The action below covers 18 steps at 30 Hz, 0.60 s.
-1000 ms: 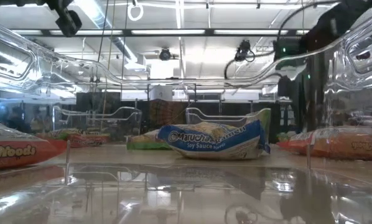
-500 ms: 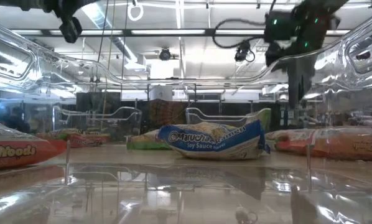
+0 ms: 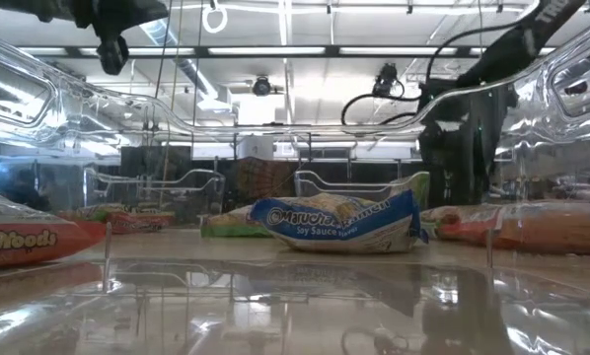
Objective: Sort Maruchan noodles
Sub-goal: Put the green noodle pack into the top right transparent bin
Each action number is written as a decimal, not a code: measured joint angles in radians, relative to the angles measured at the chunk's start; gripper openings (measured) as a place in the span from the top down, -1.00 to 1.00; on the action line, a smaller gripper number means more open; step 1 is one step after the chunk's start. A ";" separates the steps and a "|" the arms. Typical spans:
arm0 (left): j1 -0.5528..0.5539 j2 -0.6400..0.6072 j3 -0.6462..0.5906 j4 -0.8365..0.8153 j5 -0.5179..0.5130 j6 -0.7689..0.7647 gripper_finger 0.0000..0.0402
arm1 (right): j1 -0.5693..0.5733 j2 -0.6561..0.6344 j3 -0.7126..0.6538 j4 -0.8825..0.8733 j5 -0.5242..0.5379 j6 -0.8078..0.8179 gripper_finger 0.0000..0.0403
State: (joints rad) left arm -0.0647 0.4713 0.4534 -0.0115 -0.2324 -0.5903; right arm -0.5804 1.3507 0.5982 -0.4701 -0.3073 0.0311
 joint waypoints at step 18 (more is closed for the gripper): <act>0.002 -0.002 0.000 0.001 -0.054 0.014 0.90 | 0.186 -0.070 0.144 -0.180 0.073 -0.002 0.88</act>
State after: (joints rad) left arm -0.0625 0.4690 0.4534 -0.0109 -0.2865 -0.5765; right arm -0.3946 1.2802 0.7425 -0.6503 -0.2348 0.0288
